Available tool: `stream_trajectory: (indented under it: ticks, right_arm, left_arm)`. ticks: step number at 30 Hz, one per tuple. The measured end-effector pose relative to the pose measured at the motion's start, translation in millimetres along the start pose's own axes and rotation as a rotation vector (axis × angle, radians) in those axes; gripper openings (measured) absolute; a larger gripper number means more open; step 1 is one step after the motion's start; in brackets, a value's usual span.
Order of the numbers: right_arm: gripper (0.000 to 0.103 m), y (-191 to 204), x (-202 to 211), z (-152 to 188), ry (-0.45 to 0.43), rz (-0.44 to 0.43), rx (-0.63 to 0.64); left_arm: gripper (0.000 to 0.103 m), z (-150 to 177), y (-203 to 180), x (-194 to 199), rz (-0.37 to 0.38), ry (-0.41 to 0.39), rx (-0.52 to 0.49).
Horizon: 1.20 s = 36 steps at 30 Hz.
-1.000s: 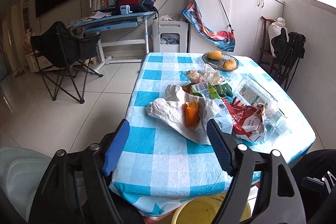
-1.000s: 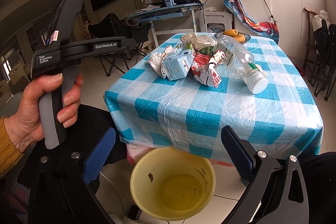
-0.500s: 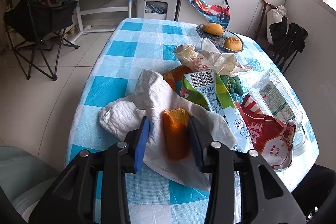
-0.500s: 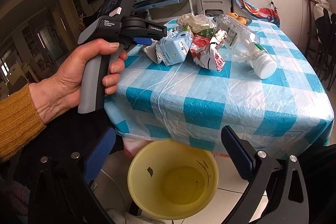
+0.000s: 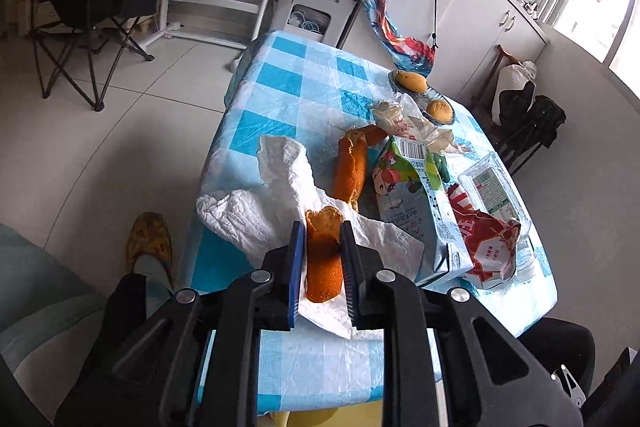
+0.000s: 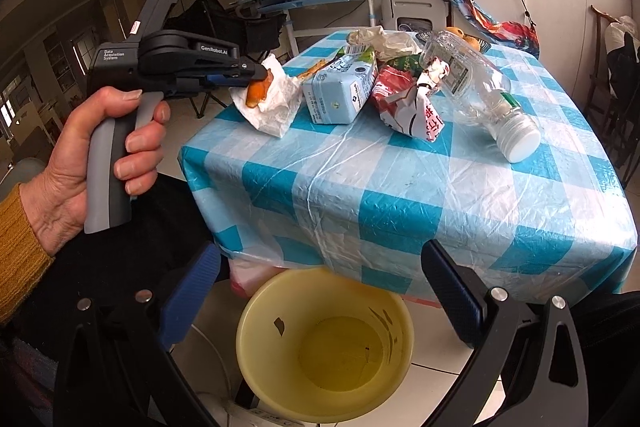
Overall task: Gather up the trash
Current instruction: 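Lift the orange peel with the left tool while the right tool grasps the white plastic bag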
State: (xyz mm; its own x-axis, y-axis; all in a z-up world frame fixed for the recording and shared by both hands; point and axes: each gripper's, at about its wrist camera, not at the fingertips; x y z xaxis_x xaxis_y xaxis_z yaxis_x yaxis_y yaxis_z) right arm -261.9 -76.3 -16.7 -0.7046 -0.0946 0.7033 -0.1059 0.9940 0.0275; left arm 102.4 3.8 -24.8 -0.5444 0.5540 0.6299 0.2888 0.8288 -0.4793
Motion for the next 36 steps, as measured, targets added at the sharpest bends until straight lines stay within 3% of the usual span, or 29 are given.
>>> stream_trajectory:
  ticks: [4, 9, 15, 21, 24, 31, 36]
  right_arm:
    - [0.097, 21, 0, -15, -0.049, -0.002, 0.107]
    - [0.097, 47, -12, -48, -0.118, -0.07, 0.196]
    - [0.089, 77, -52, -69, -0.088, -0.137, 0.244]
    - [0.089, 81, -60, -61, -0.056, -0.149, 0.235]
    - [0.089, 79, -64, -56, -0.041, -0.14, 0.231]
    - [0.089, 83, -67, -71, -0.073, -0.149, 0.238]
    - [0.089, 98, -80, -91, -0.106, -0.163, 0.267]
  left_arm:
    - [0.018, 5, 21, 2, 0.018, 0.035, 0.069]
    - [0.021, 7, 41, 11, 0.036, 0.028, 0.111]
    - [0.038, 11, 22, 25, 0.027, -0.002, -0.022]
    - [0.037, 17, 9, 4, -0.017, 0.085, -0.092]
    - [0.019, 19, 10, -1, -0.012, 0.102, -0.086]
    - [0.017, 15, 20, 13, 0.075, 0.05, -0.019]
    - [0.017, 7, 36, 46, 0.201, -0.09, 0.063]
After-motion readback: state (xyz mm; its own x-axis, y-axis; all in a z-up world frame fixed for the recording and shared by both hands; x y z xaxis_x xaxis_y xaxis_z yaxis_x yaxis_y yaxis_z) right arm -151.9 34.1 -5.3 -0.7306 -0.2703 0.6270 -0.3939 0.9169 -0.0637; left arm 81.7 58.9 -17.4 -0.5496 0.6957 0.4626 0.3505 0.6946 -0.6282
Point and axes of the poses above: each gripper's, at about its wrist camera, not at the fingertips, and x roughly against the way its jaws point, y to its left, z to its underside, and after that the axes turned 11 degrees about z, right-handed
